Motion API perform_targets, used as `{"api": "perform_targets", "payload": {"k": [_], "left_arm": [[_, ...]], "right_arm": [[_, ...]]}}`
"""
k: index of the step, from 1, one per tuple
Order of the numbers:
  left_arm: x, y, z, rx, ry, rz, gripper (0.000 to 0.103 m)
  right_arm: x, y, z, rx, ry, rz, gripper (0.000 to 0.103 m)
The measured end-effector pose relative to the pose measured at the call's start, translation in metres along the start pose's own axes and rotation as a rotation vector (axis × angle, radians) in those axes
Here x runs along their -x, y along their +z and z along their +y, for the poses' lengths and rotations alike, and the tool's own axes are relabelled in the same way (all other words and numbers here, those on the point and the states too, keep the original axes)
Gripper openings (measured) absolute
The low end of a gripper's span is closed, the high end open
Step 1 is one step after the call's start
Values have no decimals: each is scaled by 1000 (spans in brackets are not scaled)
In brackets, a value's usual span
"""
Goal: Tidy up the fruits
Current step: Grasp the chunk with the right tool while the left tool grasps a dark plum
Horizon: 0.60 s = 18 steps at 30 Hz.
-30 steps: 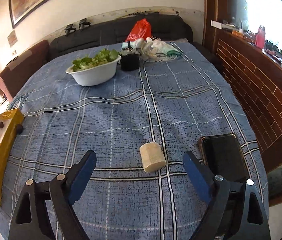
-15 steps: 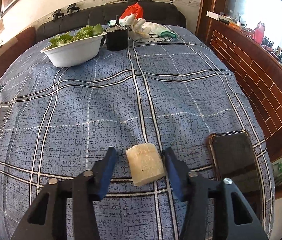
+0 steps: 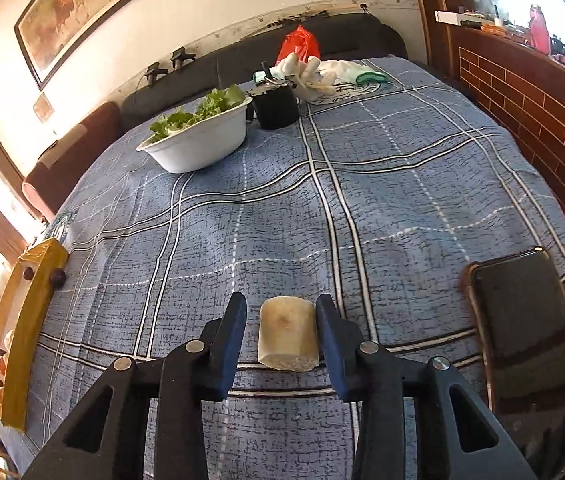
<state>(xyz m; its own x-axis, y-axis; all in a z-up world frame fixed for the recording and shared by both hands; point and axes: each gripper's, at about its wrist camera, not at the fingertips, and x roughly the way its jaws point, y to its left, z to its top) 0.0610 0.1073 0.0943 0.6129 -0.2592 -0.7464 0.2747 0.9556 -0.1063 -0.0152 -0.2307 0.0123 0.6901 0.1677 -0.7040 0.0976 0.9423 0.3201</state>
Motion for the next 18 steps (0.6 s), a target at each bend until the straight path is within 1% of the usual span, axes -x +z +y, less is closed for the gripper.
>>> {"api": "perform_targets", "payload": {"k": [3,4,5,6,8,10,11,12,13,14,15,16,17,18], "left_arm": [[-40,16,5,-14,-36,98,94],[-53,19,6,-29,-30,132,92],[-64,21,6,-50,-7,157,87],[-74,22,7,-68,25,177,86],[-89,21,11,-79,73,213,86],[-98,17,15,-73,100,252,85],[-96,16,13,-82,84,262,84],[-95,14,13,-53,18,305,82],[-85,15,10,-31,-41,306,81],[-77,15,9,-8,-121,320,78],[-67,15,8,22,-205,323,77],[-56,16,7,38,-257,306,77],[-46,18,6,33,-269,279,77],[-38,19,4,23,-253,251,77]], "right_arm": [[1,-1,0,-9,19,-9,39],[2,0,0,-8,27,-15,39],[2,-1,1,-5,32,-16,39],[0,0,2,-2,33,-15,39],[-1,1,6,6,34,-14,39],[0,2,4,1,40,-19,39],[1,2,2,-8,47,-24,39],[3,3,-1,-20,54,-31,39],[5,4,-4,-35,63,-40,39],[7,5,-8,-53,73,-51,39],[10,6,-11,-70,80,-65,39],[13,6,-14,-84,85,-78,39],[17,7,-17,-99,90,-94,39],[19,8,-19,-110,92,-105,39]]}}
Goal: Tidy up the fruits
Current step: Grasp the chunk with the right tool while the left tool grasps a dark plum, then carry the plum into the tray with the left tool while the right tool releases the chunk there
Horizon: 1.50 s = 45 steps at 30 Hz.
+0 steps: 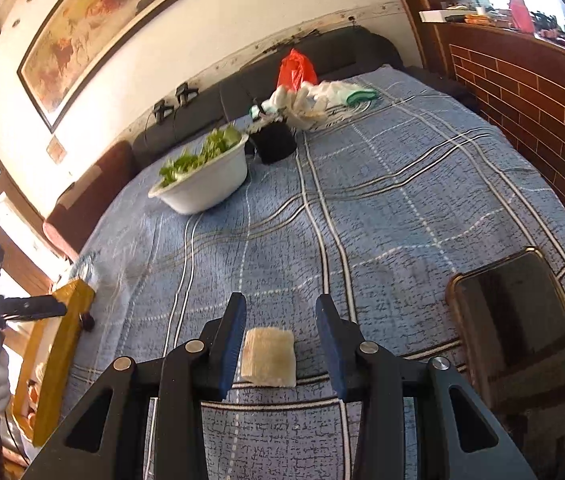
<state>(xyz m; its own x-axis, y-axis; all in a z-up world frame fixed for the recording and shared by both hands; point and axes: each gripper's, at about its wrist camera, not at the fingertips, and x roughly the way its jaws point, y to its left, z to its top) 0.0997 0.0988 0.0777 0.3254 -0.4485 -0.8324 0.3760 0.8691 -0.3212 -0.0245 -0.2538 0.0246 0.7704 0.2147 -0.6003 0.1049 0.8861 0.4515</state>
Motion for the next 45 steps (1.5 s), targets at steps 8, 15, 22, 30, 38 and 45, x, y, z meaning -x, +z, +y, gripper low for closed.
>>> {"api": "perform_targets", "payload": {"k": [8,15,22,30,38,45], "left_arm": [[-35,-11,4,-46,240,-8,77],[-55,-28,-7,-117,287,25,31],[-59,-44,-11,-154,344,2,33],[-51,-67,-27,-157,352,-34,28],[17,-102,-30,-3,221,-185,28],[86,-133,-8,112,187,-328,28]], "right_arm": [[-1,4,-12,-51,-18,1,55],[-13,1,-5,8,-42,66,58],[-24,-7,7,76,-64,124,58],[-25,-11,14,122,-47,133,33],[-15,-13,18,113,-37,108,31],[29,-17,51,100,33,100,32]]}}
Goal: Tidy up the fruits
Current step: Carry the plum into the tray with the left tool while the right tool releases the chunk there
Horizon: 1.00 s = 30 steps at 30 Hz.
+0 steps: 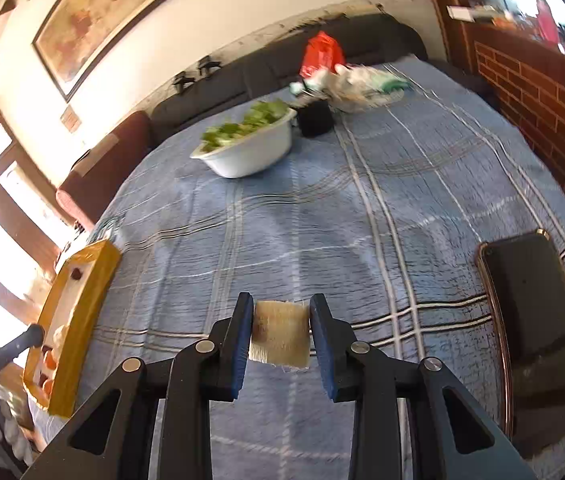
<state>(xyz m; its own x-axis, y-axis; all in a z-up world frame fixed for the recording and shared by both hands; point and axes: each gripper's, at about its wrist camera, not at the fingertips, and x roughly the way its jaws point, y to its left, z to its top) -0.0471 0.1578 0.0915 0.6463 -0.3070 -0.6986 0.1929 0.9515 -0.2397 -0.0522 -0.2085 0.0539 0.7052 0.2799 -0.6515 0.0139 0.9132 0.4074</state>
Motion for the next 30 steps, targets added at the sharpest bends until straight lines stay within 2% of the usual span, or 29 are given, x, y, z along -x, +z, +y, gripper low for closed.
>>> {"api": "perform_targets", "payload": {"k": [7,13,15,16,19,23,26,30], "left_arm": [[52,-15,66,141,61,-79,28],[78,-31,127,275,112,-116,28],[82,-37,140,304,94,-122,28],[82,-40,143,310,89,-126,28],[81,-45,151,324,66,-126,28],[75,-47,156,320,49,-125,28],[67,-46,155,324,34,-119,28],[58,-45,150,325,29,-109,28]], "right_arm": [[25,0,94,137,123,11,32],[4,-11,189,275,226,82,32],[-9,-18,206,315,196,107,32],[-15,-24,210,344,163,125,33],[-27,-44,198,378,73,175,45],[-14,-67,141,296,-21,199,46],[7,-82,112,259,-53,207,50],[9,-93,106,282,-59,222,63]]}}
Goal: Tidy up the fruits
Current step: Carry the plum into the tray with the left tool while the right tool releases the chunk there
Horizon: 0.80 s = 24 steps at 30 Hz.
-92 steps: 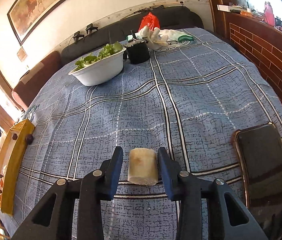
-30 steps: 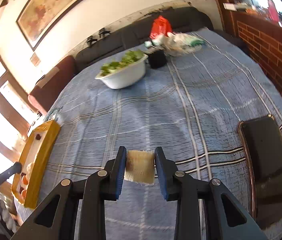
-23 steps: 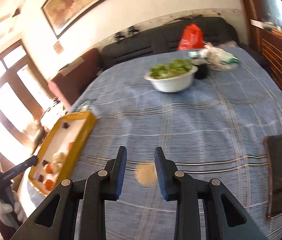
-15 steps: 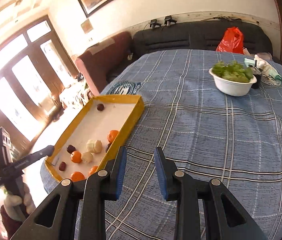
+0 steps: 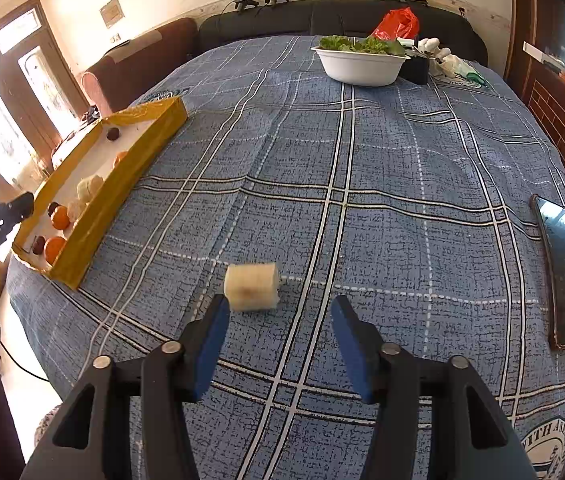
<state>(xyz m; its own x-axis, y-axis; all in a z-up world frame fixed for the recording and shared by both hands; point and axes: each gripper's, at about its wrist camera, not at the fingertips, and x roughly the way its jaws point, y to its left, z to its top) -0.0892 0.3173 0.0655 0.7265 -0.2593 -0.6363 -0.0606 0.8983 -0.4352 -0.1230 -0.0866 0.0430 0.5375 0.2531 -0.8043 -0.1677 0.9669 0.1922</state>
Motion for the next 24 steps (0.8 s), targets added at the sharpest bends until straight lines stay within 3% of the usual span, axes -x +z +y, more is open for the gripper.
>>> {"api": "perform_targets", "payload": {"k": [3,8,10,11,12,18,24], "left_arm": [[1,-3,-4,-9,10,7,28],[13,0,-4,-19,37,-15,28],[15,2,-2,-19,48,-21,29],[15,2,0,-17,54,-22,29],[14,3,1,-14,56,-21,29],[8,2,10,3,51,-8,29],[4,11,14,-8,67,-7,29]], "right_arm": [[-7,4,5,3,24,-25,68],[-28,12,20,51,35,-9,69],[-33,8,29,89,5,9,54],[-35,7,31,104,-5,18,40],[-36,5,33,121,-22,27,36],[-30,3,33,115,-28,31,35],[-15,42,68,132,96,-15,36]]}}
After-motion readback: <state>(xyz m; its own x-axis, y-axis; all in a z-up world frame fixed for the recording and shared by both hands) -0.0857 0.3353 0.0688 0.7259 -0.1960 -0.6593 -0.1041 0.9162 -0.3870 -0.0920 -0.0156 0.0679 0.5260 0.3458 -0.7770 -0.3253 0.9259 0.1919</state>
